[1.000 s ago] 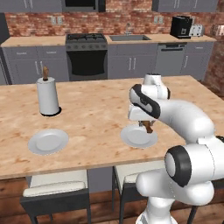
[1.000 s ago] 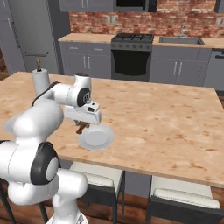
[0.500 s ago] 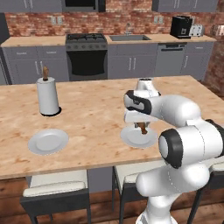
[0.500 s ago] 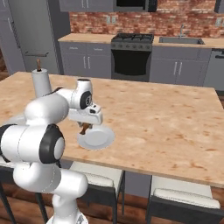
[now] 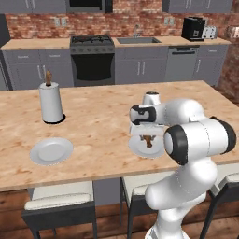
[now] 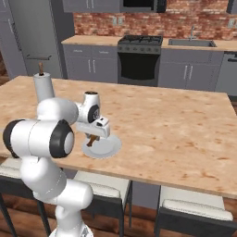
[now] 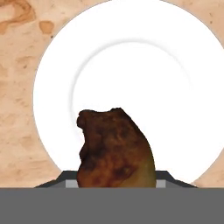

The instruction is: Take the chicken drumsticks from the pan and place one on each plate on the dining counter.

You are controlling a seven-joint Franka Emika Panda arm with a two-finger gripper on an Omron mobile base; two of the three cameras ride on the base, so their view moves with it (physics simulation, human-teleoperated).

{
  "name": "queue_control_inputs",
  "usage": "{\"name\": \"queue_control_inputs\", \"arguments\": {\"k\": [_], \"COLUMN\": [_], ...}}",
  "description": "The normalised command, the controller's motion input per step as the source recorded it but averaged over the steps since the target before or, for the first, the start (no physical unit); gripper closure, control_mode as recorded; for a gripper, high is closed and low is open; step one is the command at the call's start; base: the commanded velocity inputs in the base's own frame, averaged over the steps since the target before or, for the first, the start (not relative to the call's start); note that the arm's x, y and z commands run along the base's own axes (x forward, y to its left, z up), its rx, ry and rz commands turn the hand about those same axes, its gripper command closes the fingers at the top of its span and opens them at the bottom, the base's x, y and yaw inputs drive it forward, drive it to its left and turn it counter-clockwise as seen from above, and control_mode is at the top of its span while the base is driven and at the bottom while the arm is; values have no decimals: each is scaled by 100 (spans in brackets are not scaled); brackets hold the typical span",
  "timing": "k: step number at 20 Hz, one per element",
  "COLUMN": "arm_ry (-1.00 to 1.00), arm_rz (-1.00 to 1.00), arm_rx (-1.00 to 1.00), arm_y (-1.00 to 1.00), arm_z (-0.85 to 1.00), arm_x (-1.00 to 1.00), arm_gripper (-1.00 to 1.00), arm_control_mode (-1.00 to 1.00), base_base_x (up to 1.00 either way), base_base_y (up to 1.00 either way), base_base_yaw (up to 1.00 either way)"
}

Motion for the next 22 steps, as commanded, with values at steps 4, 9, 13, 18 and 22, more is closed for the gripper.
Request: {"name": "queue_control_inputs", "arguments": {"k": [4,9,13,18,22], "arm_ry": [0,0,0,0,0], "arm_rz": [-9,-13,-13,-12,-9], "arm_rx": [0,0,0,0,0], "arm_y": [7,10,6,2,1], "arm_z": [-32,-30,-27,-27,-17], "arm_x": [28,11,19,15,19], "arm_gripper": [100,100,100,100,-100], "arm_control_mode": [-100,-100,-100,-100,-100], "base_base_x": [0,0,0,0,0], "base_base_y": [0,0,0,0,0], "base_base_yaw": [0,0,0,0,0]}}
